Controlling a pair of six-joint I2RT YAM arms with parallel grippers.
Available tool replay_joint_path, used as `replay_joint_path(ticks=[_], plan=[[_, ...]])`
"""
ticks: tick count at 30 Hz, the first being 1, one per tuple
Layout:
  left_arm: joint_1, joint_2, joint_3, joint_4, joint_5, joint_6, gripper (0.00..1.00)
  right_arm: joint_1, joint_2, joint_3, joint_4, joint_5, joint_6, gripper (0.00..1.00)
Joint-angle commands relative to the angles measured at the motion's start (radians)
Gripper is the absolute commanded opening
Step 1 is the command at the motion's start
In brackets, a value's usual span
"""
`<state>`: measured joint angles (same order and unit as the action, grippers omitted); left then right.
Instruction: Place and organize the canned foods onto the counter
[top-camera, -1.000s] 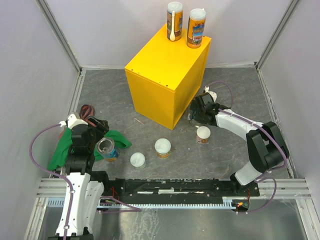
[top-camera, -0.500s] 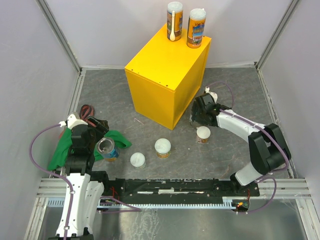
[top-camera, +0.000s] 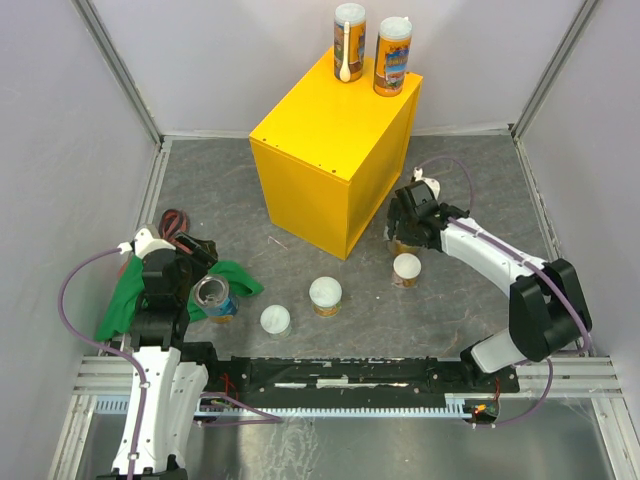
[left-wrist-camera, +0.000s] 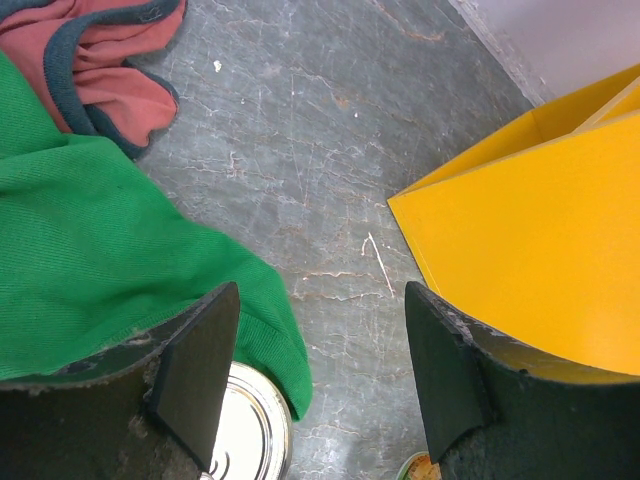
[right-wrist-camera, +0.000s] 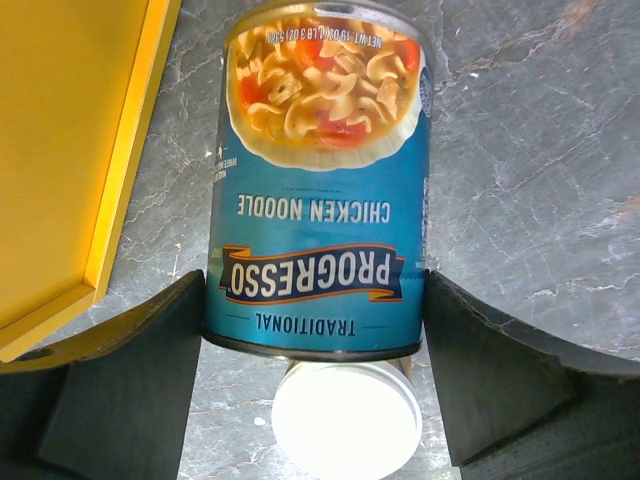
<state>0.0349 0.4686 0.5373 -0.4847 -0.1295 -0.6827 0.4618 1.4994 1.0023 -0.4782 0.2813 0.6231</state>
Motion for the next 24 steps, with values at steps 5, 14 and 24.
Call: replay_joint_path(ticks=[5, 14, 24], plan=[[-0.003, -0.016, 0.033, 0.028, -0.008, 0.028, 0.74, -0.001, -0.088, 0.114, -0.004, 0.058, -0.042, 0.64], [-0.003, -0.029, 0.032, 0.011, -0.012, 0.029, 0.74, -0.002, -0.086, 0.131, -0.011, 0.082, -0.062, 0.65], [-0.003, -0.025, 0.033, 0.014, -0.010, 0.032, 0.74, -0.007, -0.049, 0.212, -0.003, 0.127, -0.111, 0.66]])
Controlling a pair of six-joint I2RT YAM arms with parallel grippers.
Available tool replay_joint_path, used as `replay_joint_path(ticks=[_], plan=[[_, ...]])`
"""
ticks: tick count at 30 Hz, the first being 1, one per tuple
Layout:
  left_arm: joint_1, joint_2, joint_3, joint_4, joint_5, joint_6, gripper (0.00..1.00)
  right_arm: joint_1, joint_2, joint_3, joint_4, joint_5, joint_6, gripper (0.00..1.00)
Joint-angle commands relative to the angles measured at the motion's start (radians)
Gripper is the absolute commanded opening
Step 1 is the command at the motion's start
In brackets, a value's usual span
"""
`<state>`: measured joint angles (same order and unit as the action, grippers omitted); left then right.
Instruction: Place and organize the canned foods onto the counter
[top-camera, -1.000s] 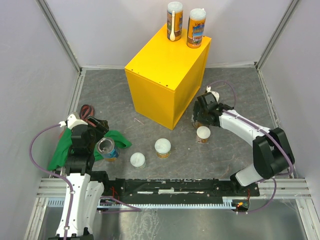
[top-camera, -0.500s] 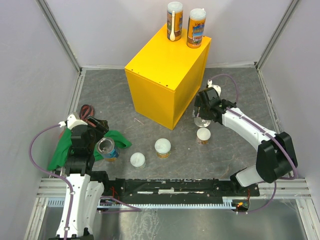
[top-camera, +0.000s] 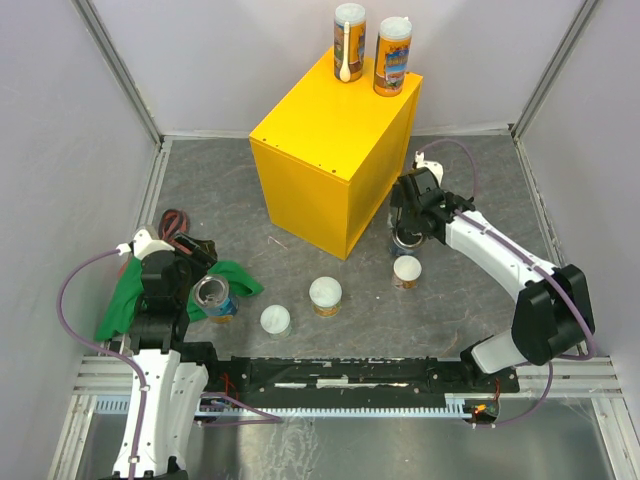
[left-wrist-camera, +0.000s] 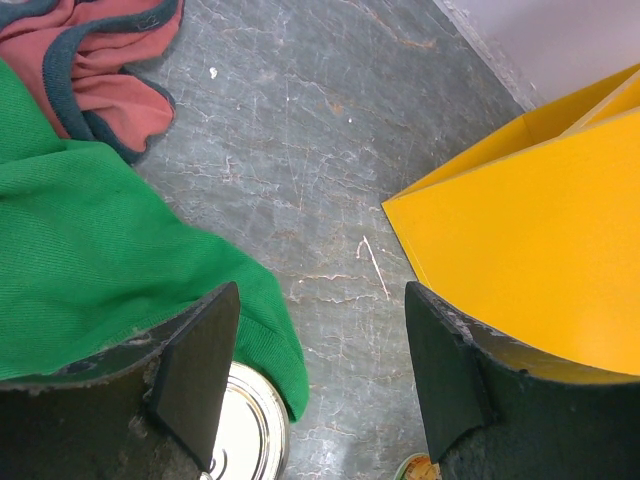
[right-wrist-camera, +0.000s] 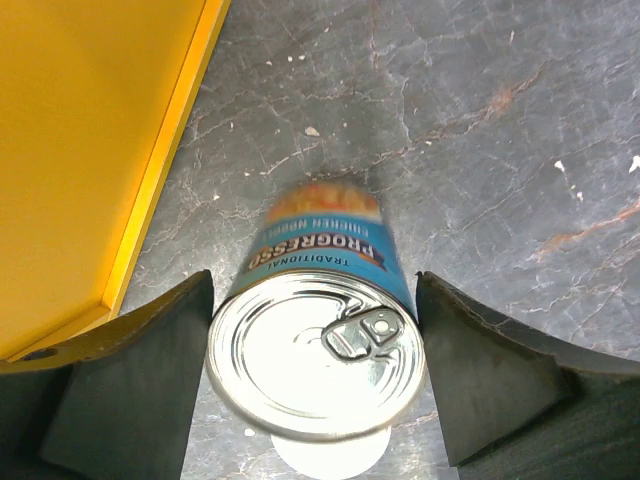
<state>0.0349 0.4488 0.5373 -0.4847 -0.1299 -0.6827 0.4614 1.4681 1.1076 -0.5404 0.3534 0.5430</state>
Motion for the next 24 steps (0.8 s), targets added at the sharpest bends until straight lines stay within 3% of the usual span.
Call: replay_joint_path(ticks=[1, 12, 17, 24], plan=[[-0.003, -0.007, 0.033, 0.012, -0.010, 0.033, 0.74, -0.009, -0.011, 0.118, 0.057, 0.056, -0.031, 0.67], [-0.003, -0.014, 0.037, -0.001, -0.030, 0.046, 0.74, -0.016, 0.024, 0.167, 0.047, 0.069, -0.058, 0.93], [-0.003, -0.014, 0.035, 0.001, -0.032, 0.049, 0.74, -0.016, -0.022, 0.132, 0.011, 0.083, -0.072, 0.99], [-0.003, -0.013, 0.014, 0.018, -0.025, 0.035, 0.74, -0.006, -0.161, 0.004, 0.011, 0.061, -0.058, 0.99]])
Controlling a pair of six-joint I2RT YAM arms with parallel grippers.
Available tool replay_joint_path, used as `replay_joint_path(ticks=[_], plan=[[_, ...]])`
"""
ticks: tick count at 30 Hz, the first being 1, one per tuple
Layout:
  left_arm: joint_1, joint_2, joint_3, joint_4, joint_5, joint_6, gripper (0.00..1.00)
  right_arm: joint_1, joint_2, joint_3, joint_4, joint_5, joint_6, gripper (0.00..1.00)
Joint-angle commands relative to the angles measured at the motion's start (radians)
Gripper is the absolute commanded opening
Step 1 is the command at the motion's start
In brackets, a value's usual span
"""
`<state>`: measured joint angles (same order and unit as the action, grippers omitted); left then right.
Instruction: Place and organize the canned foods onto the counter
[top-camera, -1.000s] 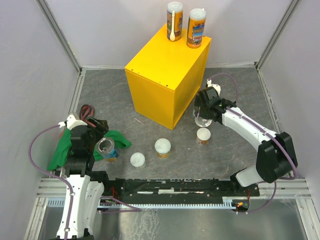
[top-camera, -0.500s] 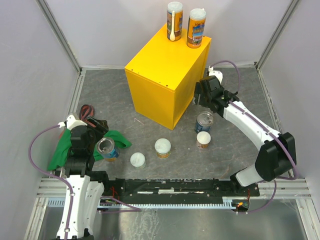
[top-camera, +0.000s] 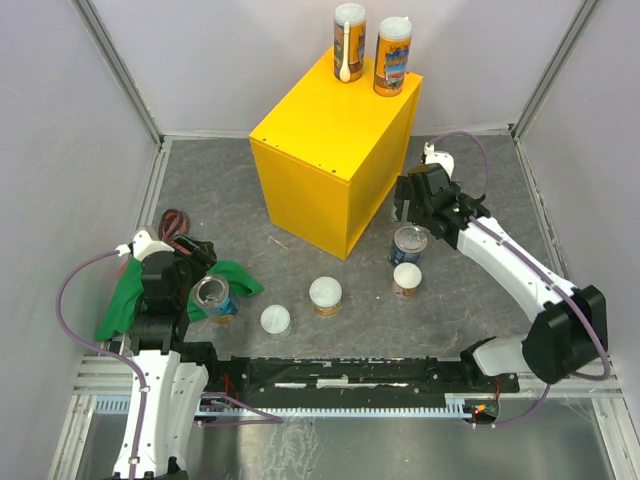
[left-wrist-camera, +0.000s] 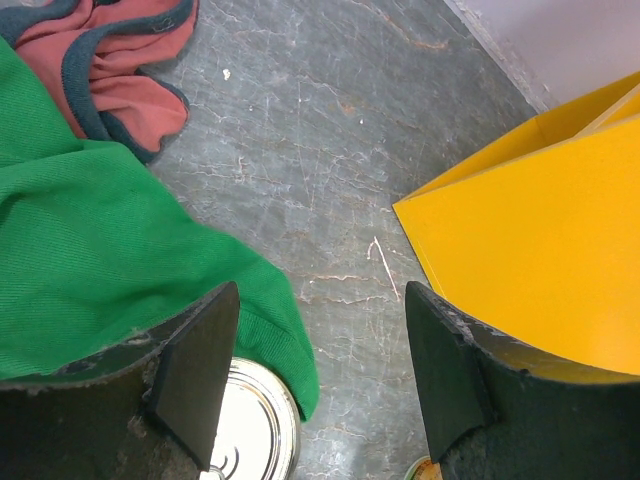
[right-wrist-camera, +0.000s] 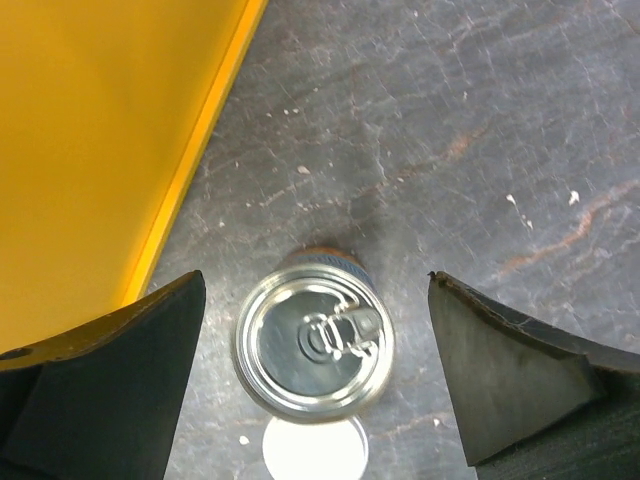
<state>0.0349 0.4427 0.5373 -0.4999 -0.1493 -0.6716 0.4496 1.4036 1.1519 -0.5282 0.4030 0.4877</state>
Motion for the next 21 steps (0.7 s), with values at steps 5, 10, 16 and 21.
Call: replay_joint_path(ticks=[5, 10, 16, 21], plan=[[-0.002, -0.007, -0.004, 0.047, 0.002, 0.012, 0.74, 0.021, -0.160, -0.125, 0.020, -0.011, -0.019, 0.99], [-0.003, -0.002, -0.003, 0.049, 0.004, 0.014, 0.74, 0.050, -0.225, -0.213, 0.060, -0.012, -0.030, 0.99], [-0.003, 0.002, 0.003, 0.046, 0.004, 0.018, 0.74, 0.078, -0.251, -0.272, 0.080, -0.004, -0.039, 0.99], [-0.003, 0.002, -0.001, 0.048, 0.007, 0.014, 0.74, 0.099, -0.250, -0.292, 0.091, 0.006, -0.038, 0.99]])
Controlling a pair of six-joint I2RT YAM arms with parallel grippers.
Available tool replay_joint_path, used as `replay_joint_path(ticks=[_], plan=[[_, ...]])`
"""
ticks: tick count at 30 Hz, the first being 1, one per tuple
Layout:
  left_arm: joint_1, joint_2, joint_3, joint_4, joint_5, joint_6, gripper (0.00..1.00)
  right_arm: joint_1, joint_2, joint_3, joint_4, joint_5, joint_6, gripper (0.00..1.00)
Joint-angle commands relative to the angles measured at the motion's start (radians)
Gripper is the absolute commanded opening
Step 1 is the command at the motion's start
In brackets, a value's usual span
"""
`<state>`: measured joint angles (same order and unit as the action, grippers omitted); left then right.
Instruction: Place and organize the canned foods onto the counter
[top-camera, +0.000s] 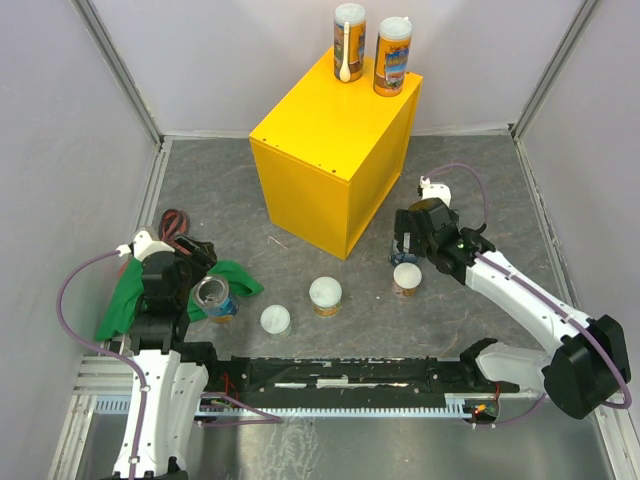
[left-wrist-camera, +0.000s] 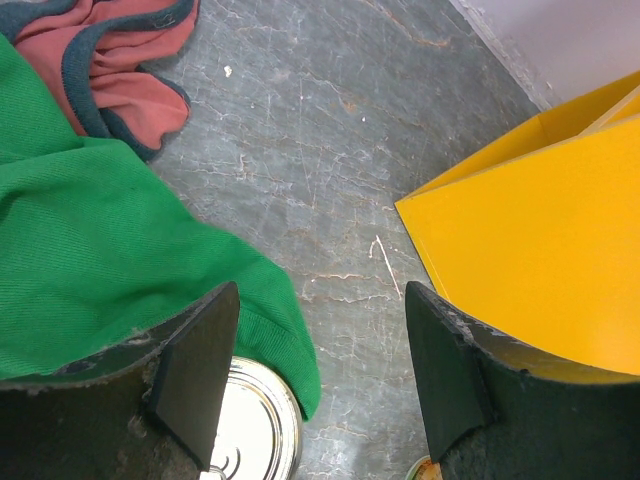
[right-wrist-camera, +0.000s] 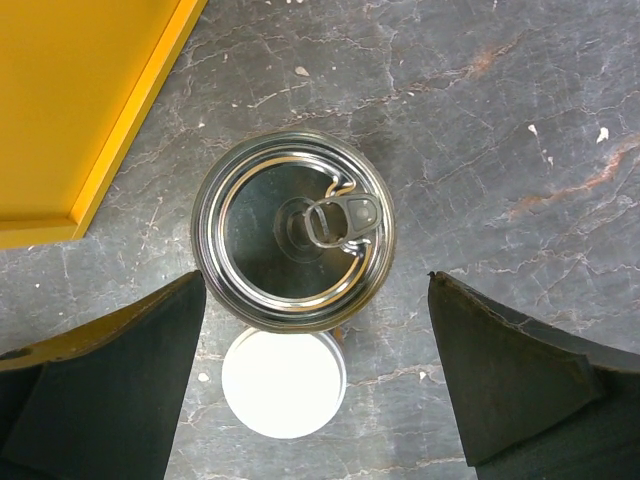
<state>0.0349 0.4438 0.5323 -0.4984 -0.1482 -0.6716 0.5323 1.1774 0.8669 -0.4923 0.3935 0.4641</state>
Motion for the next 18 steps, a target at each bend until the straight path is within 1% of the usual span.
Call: replay_joint_path(ticks=[1, 18], plan=[[-0.003, 0.002, 0.004, 0.048, 0.007, 0.014, 0.74, 0.018, -0.023, -0.011, 0.060, 0.016, -0.015, 0.99], [-0.003, 0.021, 0.019, 0.049, 0.000, 0.027, 0.74, 0.025, 0.036, -0.051, 0.115, 0.001, -0.013, 0.99]])
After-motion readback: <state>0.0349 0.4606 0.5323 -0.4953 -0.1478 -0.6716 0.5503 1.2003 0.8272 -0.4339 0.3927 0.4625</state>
